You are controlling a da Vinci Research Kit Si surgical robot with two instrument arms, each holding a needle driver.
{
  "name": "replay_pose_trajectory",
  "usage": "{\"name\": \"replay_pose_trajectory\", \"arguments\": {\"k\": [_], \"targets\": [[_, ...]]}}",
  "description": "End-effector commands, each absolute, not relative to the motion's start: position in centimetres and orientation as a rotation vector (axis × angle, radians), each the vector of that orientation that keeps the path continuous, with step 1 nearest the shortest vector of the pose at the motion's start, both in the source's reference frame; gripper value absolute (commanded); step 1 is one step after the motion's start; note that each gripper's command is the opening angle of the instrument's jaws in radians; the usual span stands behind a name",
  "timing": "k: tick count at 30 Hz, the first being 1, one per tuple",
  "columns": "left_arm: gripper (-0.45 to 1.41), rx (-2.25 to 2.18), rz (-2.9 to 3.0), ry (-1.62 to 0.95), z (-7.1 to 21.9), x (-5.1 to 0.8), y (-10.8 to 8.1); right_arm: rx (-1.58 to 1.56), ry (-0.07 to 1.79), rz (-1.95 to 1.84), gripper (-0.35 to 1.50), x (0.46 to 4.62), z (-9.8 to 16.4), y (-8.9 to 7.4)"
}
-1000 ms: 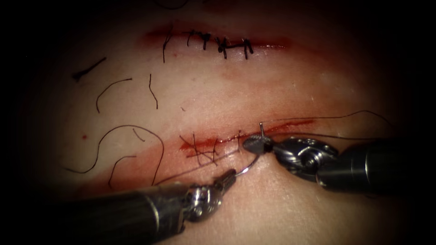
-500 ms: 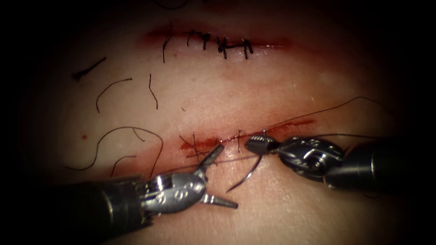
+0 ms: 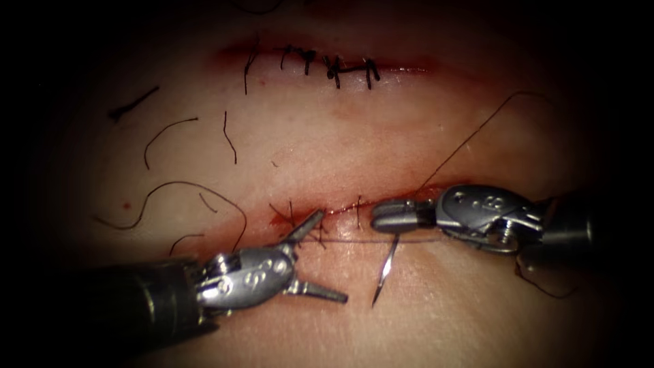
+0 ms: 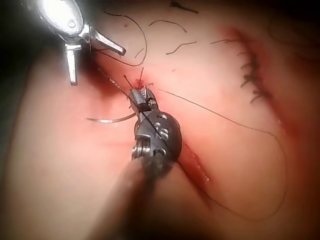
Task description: Wound Closure
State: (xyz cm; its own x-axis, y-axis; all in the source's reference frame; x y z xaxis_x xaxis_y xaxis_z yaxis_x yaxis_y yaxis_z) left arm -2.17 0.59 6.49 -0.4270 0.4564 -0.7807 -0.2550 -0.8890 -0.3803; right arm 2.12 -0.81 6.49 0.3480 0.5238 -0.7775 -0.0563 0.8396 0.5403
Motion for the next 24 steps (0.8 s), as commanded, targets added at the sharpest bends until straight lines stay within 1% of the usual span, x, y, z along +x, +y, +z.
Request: {"name": "replay_pose_trajectory", "arguments": {"k": [1, 5, 8, 10, 20, 23, 24], "targets": [[1.06, -1.369, 2.327, -0.289, 6.61, -2.22, 0.55, 0.438, 1.193, 0.347, -0.35, 2.2, 6.49, -0.81], [1.06, -1.369, 2.318, -0.295, 6.65, -2.21, 0.55, 0.399, 1.209, 0.281, -0.35, 2.22, 6.49, -0.77], [1.04, -1.359, 2.318, -0.306, 6.68, -2.2, 0.52, 0.363, 1.187, 0.221, -0.35, 2.23, 6.52, -0.74], [1.03, -1.33, 2.34, -0.335, 6.78, -2.22, 0.46, 0.309, 1.14, 0.123, -0.35, 2.23, 6.57, -0.65], [1.01, -1.319, 2.355, -0.364, 6.9, -2.35, 0.38, 0.26, 1.12, -0.012, -0.35, 2.24, 6.51, -0.61], [0.99, -1.3, 2.319, -0.387, 6.93, -2.38, 0.41, 0.253, 1.122, -0.023, -0.35, 2.26, 6.45, -0.63], [1.01, -1.258, 2.183, -0.453, 6.99, -2.39, 0.49, 0.248, 1.137, -0.039, -0.35, 2.26, 6.4, -0.64]]}}
